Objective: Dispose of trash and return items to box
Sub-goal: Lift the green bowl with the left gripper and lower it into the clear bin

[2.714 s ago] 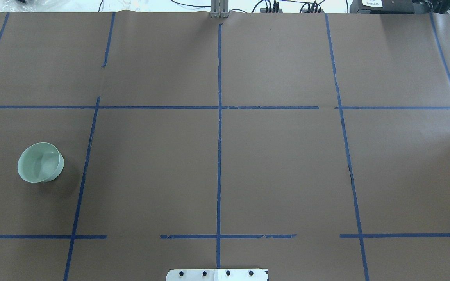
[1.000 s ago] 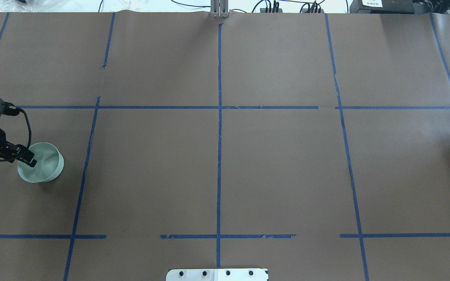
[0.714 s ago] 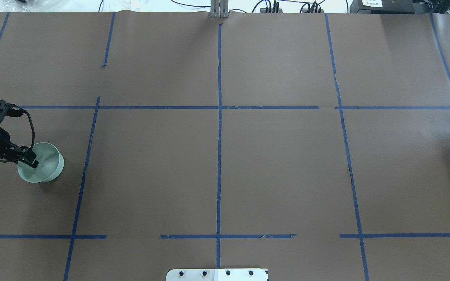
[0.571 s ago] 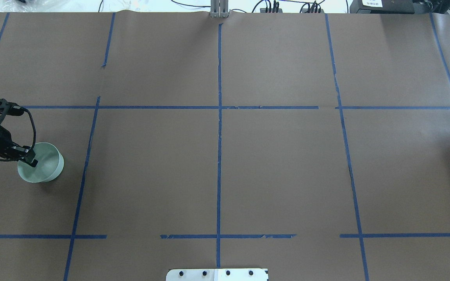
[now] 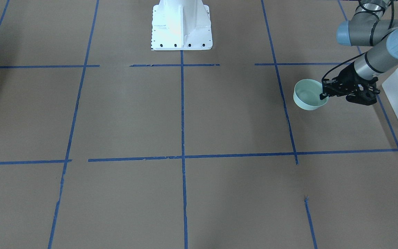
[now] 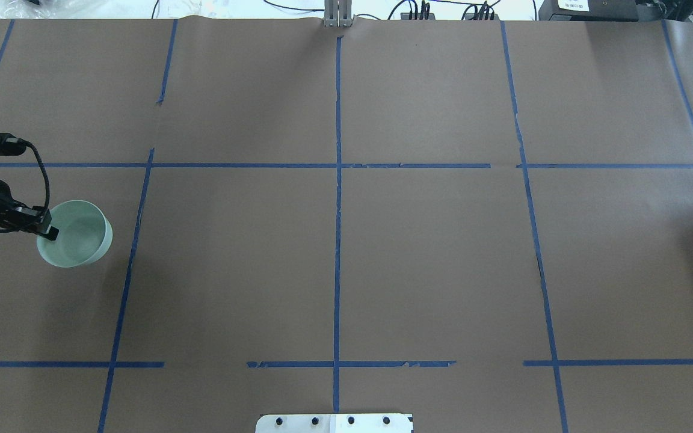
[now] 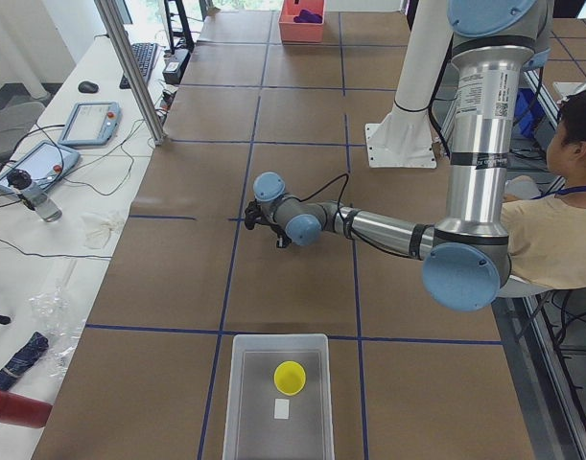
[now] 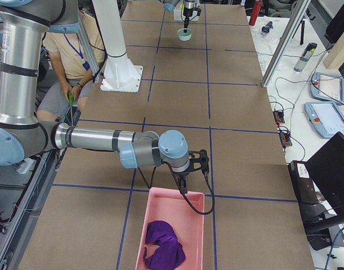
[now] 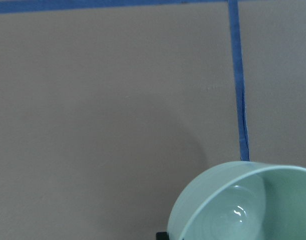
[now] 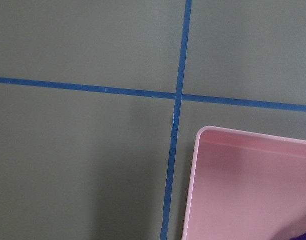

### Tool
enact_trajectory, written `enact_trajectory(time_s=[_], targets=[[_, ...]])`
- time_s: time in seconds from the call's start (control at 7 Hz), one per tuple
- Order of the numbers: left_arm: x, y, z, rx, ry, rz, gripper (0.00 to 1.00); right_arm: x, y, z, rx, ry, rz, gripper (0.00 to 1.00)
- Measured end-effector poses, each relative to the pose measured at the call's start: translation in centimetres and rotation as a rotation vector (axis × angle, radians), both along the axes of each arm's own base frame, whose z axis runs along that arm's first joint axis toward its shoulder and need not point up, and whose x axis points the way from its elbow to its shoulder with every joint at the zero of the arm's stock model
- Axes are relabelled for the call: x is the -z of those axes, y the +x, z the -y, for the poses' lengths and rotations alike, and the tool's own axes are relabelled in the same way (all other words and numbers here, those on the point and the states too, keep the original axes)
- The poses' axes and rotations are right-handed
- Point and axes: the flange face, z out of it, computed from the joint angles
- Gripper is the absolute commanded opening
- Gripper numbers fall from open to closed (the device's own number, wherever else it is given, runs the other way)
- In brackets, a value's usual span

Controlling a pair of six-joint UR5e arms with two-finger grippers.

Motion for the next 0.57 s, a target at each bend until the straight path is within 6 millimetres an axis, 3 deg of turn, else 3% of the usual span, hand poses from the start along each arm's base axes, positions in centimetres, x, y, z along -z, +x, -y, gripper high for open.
enact_trajectory(time_s=[0.14,0.29,0.57], targets=[[-2.1,-4.9,0.3,0.059,0.006,0.027,0.0,0.1,-0.3,0.1,0.006,0.002,0.004,1.0],[-5.6,-10.3,1.0,0.093,0.043,0.067,0.0,0.2,-0.4,0.1,0.011,0.003,0.011,1.0],[-14.5,-22.1,1.4,0.114,0.146,0.206,0.0,0.2,-0.7,0.1,0.019,0.002,0.017,1.0]])
